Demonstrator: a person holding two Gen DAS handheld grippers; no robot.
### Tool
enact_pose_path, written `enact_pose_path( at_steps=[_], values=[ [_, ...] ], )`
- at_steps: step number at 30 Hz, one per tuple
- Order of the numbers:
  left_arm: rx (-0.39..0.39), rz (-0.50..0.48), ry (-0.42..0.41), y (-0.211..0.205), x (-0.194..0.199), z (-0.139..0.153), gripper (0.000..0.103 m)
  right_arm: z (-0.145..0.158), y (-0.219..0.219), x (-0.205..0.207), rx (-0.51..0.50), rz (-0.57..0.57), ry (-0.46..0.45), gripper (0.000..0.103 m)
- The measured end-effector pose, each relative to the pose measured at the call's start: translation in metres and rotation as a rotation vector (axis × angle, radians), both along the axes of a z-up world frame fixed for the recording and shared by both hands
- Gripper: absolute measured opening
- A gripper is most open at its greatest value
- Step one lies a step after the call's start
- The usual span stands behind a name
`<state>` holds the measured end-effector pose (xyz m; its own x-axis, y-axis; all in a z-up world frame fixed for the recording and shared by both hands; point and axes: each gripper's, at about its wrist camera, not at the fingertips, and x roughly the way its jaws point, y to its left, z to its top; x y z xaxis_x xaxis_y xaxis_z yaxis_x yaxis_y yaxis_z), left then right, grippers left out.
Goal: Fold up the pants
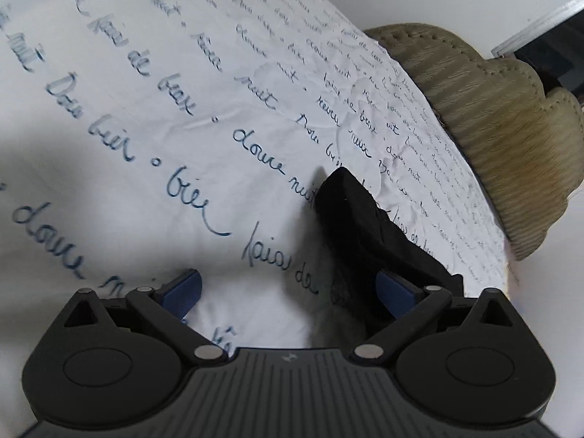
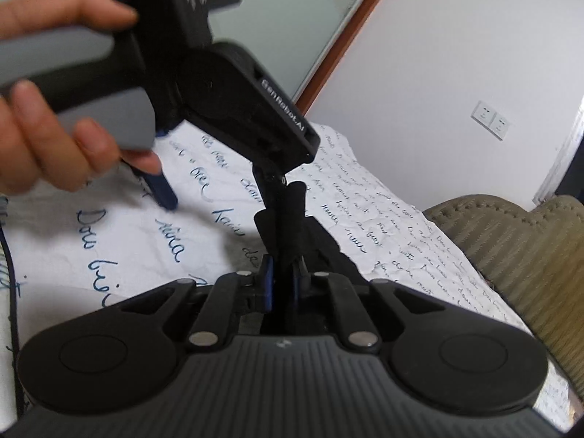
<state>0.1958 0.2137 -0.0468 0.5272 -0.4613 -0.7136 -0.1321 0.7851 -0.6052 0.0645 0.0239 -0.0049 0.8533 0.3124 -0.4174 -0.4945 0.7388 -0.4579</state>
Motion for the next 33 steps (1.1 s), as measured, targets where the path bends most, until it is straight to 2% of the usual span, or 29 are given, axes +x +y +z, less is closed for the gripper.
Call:
enact_pose_path(
  at_steps=[2, 6, 8, 10, 12, 14, 18, 20, 22, 23, 24, 25, 27, 29, 33],
  values=[
    [-0.007, 0.013, 0.009, 0.001, 0.001, 0.000, 0.103, 0.004, -0.005, 0.001, 0.019, -0.008, -0.006, 0.006],
    [-0.096, 0.046, 0.012, 0.013, -0.001, -0.003, 0.103, -0.001, -0.004, 0.006, -0.011, -0.012, 0.006, 0.006],
    [-0.111, 0.047, 0.019, 0.016, 0.000, -0.004, 0.103, -0.005, 0.003, 0.002, -0.039, -0.003, 0.019, 0.006],
    [-0.114, 0.051, 0.014, 0.018, -0.002, -0.001, 0.103, -0.011, 0.009, -0.002, -0.086, 0.017, 0.018, 0.019],
    [-0.088, 0.050, 0.002, 0.018, -0.003, 0.002, 0.103, -0.017, 0.015, -0.011, -0.145, 0.035, -0.024, 0.058],
    [-0.044, 0.048, -0.006, 0.015, -0.005, 0.005, 0.103, -0.025, 0.023, -0.018, -0.231, 0.057, -0.056, 0.074],
    [0.021, 0.041, -0.026, 0.010, -0.012, 0.010, 0.103, -0.046, 0.039, -0.020, -0.406, 0.067, -0.138, 0.073],
    [0.008, 0.046, -0.031, 0.013, -0.015, 0.012, 0.103, -0.053, 0.045, -0.014, -0.462, 0.057, -0.183, 0.072],
    [-0.019, 0.050, -0.035, 0.016, -0.014, 0.012, 0.103, -0.059, 0.052, -0.006, -0.507, 0.054, -0.221, 0.066],
    [-0.037, 0.048, -0.027, 0.018, -0.013, 0.010, 0.103, -0.062, 0.054, -0.002, -0.517, 0.064, -0.222, 0.050],
    [-0.064, 0.046, -0.015, 0.020, -0.012, 0.008, 0.103, -0.066, 0.056, 0.001, -0.523, 0.074, -0.219, 0.024],
    [-0.098, 0.040, -0.009, 0.022, -0.011, 0.006, 0.103, -0.070, 0.057, 0.003, -0.525, 0.080, -0.223, 0.014],
    [-0.149, 0.015, -0.010, 0.023, -0.010, 0.003, 0.103, -0.072, 0.054, 0.001, -0.489, 0.085, -0.216, 0.012],
    [-0.170, -0.004, -0.011, 0.020, -0.006, 0.003, 0.103, -0.061, 0.042, 0.002, -0.362, 0.072, -0.172, 0.012],
    [-0.161, -0.037, -0.001, 0.001, 0.010, 0.000, 0.103, -0.030, 0.014, 0.009, -0.123, 0.052, -0.083, 0.012]
  ],
)
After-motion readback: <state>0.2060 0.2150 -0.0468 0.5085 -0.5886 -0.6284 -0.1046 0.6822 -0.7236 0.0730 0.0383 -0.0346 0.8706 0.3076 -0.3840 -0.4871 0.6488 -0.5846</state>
